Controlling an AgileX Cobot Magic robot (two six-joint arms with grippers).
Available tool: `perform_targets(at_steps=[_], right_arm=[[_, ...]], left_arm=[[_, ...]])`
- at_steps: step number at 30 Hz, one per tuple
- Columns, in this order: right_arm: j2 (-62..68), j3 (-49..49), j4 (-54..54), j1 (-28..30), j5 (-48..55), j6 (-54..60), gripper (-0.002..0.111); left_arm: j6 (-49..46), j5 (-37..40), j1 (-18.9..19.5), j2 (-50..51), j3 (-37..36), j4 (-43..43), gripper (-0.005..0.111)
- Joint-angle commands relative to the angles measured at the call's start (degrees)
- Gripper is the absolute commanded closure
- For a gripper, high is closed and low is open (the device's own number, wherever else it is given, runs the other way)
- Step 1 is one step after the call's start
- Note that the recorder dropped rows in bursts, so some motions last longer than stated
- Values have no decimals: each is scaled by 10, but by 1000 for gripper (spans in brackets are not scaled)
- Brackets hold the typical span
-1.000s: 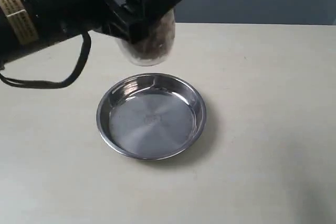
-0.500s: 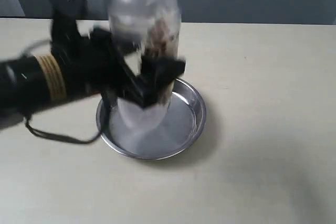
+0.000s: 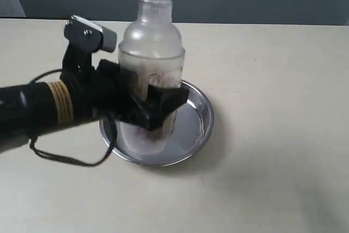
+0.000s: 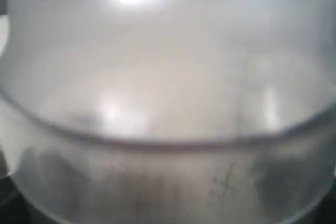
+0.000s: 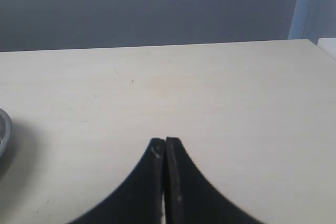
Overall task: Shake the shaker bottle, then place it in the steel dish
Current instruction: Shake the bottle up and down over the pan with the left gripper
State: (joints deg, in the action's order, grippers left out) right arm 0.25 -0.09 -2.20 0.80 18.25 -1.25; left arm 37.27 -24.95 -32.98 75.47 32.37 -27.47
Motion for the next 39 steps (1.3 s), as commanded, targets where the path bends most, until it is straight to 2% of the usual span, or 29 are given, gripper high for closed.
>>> perform_targets(at_steps=[1, 2, 3, 4, 5, 6, 7, 9, 10, 11, 12, 13, 14, 15, 16, 17, 18, 19, 20, 21, 23, 24, 26, 29, 32, 36, 39], right_arm=[[-2, 1, -1, -2, -7, 1, 109], [-2, 1, -1, -2, -7, 1, 109], [-2, 1, -1, -2, -7, 1, 109], [-2, 1, -1, -2, -7, 1, 109], [-2, 1, -1, -2, -7, 1, 109], [-2, 1, -1, -2, -7, 1, 109], [-2, 1, -1, -2, -7, 1, 109], [-2, 1, -1, -2, -7, 1, 109], [-2, 1, -1, -2, -7, 1, 109], [-2, 1, -1, -2, -7, 1, 109], [-2, 1, -1, -2, -7, 1, 109], [-2, 1, -1, -2, -7, 1, 109], [-2, 1, -1, -2, -7, 1, 109], [-2, 1, -1, -2, -7, 1, 109], [-2, 1, -1, -2, -7, 1, 109], [-2, 1, -1, -2, -7, 1, 109], [-2, 1, -1, -2, -7, 1, 109], [-2, 1, -1, -2, -7, 1, 109], [-2, 1, -1, -2, -7, 1, 109], [-2, 1, -1, -2, -7, 1, 109], [-2, 1, -1, -2, -7, 1, 109], [-2, 1, -1, -2, -7, 1, 109], [-2, 1, -1, -2, -7, 1, 109], [-2, 1, -1, -2, -7, 1, 109], [-2, 1, -1, -2, -7, 1, 109], [-2, 1, -1, -2, -7, 1, 109], [-2, 1, -1, -2, -7, 1, 109]], left_arm=[[-18, 6, -3, -95, 113, -21, 106], [-18, 52, -3, -90, 105, -31, 106], [-18, 88, -3, -57, 56, -30, 106], [-18, 77, -2, -33, 26, -23, 106], [-18, 33, -2, -15, 5, -12, 106], [-18, 11, -4, -26, 14, -25, 106], [-18, -9, -8, -61, 57, -32, 106], [-28, 19, -8, -93, 102, -23, 106], [-24, 33, -8, -84, 88, -22, 106], [-24, 28, -8, -25, 34, -11, 106], [-30, -7, -8, 21, -7, 35, 106], [-31, -59, -8, 36, -14, 47, 106], [-31, -119, -8, 8, 16, 11, 106], [-31, -119, -8, -11, 37, -1, 106], [-36, -66, -8, -40, 75, -9, 106], [-35, -21, -11, -41, 77, -8, 106], [-38, 15, -18, -9, 44, -8, 106], [-44, 12, -20, 38, 4, 0, 106], [-44, -23, -20, 71, -22, 20, 106], [-43, -46, -20, 69, -25, 27, 106], [-42, -102, -20, 25, 0, 29, 106], [-42, -106, -20, 1, 20, 28, 106], [-50, -60, -20, -48, 66, 24, 106], [-50, 38, -27, -37, 45, 24, 106], [-48, 25, -26, 5, 5, 50, 106], [-54, -25, -26, -78, 78, 15, 106], [-72, 27, -26, -104, 95, 9, 106]])
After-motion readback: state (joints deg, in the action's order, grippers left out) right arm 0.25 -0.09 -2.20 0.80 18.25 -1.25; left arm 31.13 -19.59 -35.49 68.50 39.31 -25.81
